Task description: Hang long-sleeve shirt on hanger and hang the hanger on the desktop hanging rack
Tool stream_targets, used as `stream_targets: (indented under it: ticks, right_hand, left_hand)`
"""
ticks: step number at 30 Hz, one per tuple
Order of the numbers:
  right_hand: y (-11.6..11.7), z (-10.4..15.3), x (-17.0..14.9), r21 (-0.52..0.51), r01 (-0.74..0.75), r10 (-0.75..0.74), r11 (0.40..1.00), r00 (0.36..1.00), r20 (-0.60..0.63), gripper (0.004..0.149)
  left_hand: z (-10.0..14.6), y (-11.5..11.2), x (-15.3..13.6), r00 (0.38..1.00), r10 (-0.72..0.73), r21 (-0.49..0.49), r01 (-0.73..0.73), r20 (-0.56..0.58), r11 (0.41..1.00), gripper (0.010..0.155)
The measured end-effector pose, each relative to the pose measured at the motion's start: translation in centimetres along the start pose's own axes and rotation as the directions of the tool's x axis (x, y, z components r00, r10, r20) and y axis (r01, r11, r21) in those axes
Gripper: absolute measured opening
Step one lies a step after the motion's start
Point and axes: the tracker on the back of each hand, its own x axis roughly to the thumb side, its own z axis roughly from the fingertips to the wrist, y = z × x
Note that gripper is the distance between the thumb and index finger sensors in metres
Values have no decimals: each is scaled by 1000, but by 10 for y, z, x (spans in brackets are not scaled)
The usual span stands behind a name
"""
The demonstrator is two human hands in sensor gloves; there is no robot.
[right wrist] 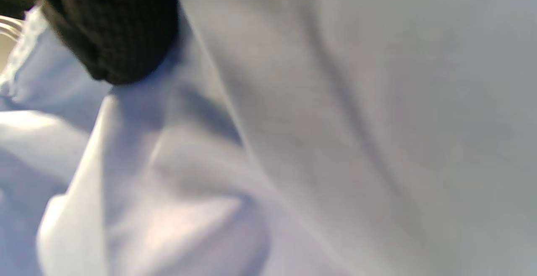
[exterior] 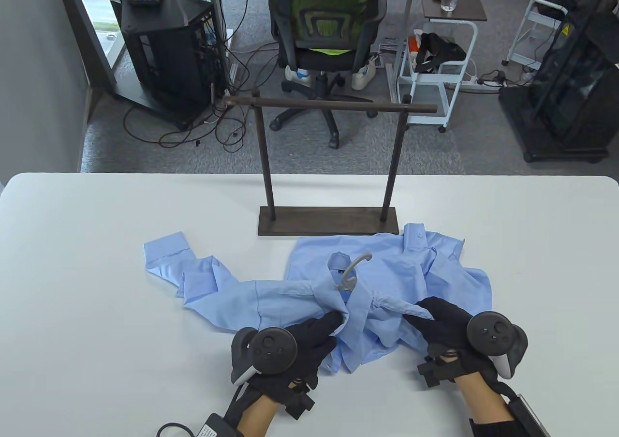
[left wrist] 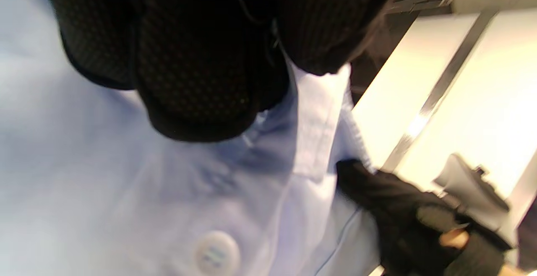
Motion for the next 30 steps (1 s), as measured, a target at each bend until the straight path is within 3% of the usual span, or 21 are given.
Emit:
stream_targets:
  ticks: [3, 4, 6, 7, 9, 11, 13, 15, 18, 21, 25, 30]
  right_hand:
    - [1, -1, -5, 3, 25, -25, 1000, 1000, 3, 39]
    - [0, -1, -6, 2, 34, -34, 999, 999, -1, 40]
    - [-1, -1, -7, -7, 50, -50, 999, 999, 1, 39]
    - [-3, -2, -8, -8, 56, -56, 998, 998, 5, 40]
    - [-4, -2, -8, -7, 57, -57, 998, 998, 10, 39]
    - [-4, -2, -7, 0, 47, -47, 999, 999, 23, 39]
    - [-4, -2, -4, 15, 45, -45, 999, 998, 46, 39]
    - [-3, -3, -2, 56, 37, -40, 998, 997, 62, 39]
    - [-3, -3, 2, 90, 34, -42, 995, 995, 88, 39]
    - [-7, -3, 6, 68, -18, 12, 997, 995, 94, 39]
    - [-14, -5, 12, 104, -40, 31, 994, 996, 87, 45]
    - [-47, -2, 25, 66, -91, 88, 994, 995, 51, 89]
  left_hand:
    - [1, 10, -3, 998, -61, -81, 61, 3, 995, 63]
    - [3, 18, -1, 996, -79, -42, 80, 32, 996, 61]
    - [13, 41, 7, 992, -100, 149, 87, 80, 985, 58]
    - [22, 56, 12, 988, -117, 307, 80, 105, 948, 57]
    - [38, 73, 17, 976, -202, 540, 128, 80, 832, 55]
    - [47, 78, 16, 934, -356, 638, 283, -14, 716, 55]
    - [45, 78, 8, 877, -472, 606, 426, -94, 672, 58]
    - [37, 72, -7, 885, -448, 500, 446, -123, 743, 57]
    - [24, 53, -28, 964, -252, 353, 266, -85, 897, 65]
    - [15, 44, -31, 984, -167, 189, 175, -61, 966, 60]
    - [12, 46, -22, 962, -267, 336, 271, -58, 902, 54]
    - [4, 69, -19, 959, -269, 463, 278, -87, 842, 52]
